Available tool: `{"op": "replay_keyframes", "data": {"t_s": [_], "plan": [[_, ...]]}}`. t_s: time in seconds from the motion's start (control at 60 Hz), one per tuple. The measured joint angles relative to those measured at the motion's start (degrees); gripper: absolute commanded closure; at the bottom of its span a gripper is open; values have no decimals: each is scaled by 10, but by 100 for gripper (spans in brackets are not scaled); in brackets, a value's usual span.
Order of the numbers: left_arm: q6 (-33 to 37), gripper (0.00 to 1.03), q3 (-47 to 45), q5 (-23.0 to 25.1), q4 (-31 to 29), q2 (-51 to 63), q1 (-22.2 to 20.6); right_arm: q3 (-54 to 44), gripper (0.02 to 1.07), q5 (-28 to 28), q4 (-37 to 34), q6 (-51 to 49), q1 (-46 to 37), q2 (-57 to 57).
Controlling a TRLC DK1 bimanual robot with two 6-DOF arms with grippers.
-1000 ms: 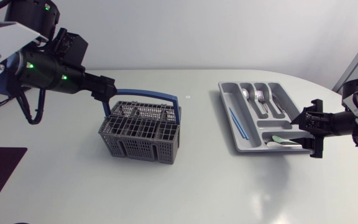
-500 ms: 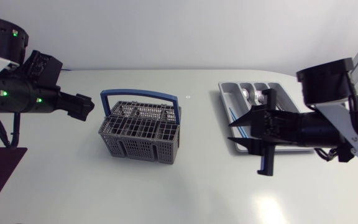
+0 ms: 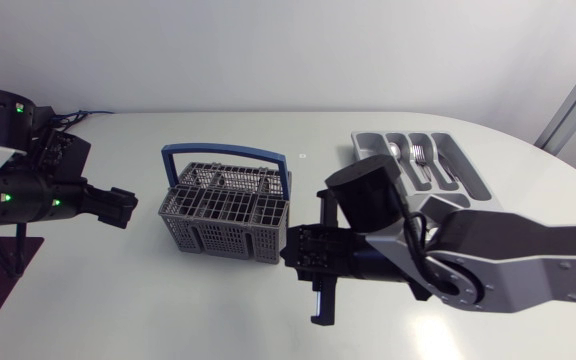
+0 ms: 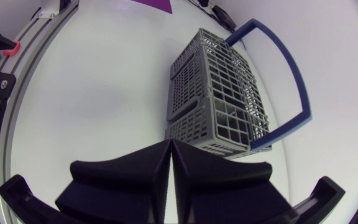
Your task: Unload the cutlery basket into the drawer organizer.
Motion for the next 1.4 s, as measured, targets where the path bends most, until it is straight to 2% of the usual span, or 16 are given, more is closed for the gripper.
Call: {"op": "replay_keyframes", "data": {"t_s": [0.333,0.683,1.4], "plan": [[11,4,-23,6,6,-7,19,33,101,23,75,3,0,92],[15,4,-30,12,8,-14,26,40,101,25,79,-6,-60,106],[24,4,-38,13,10,-14,25,68,101,33,98,-8,-89,129]]}}
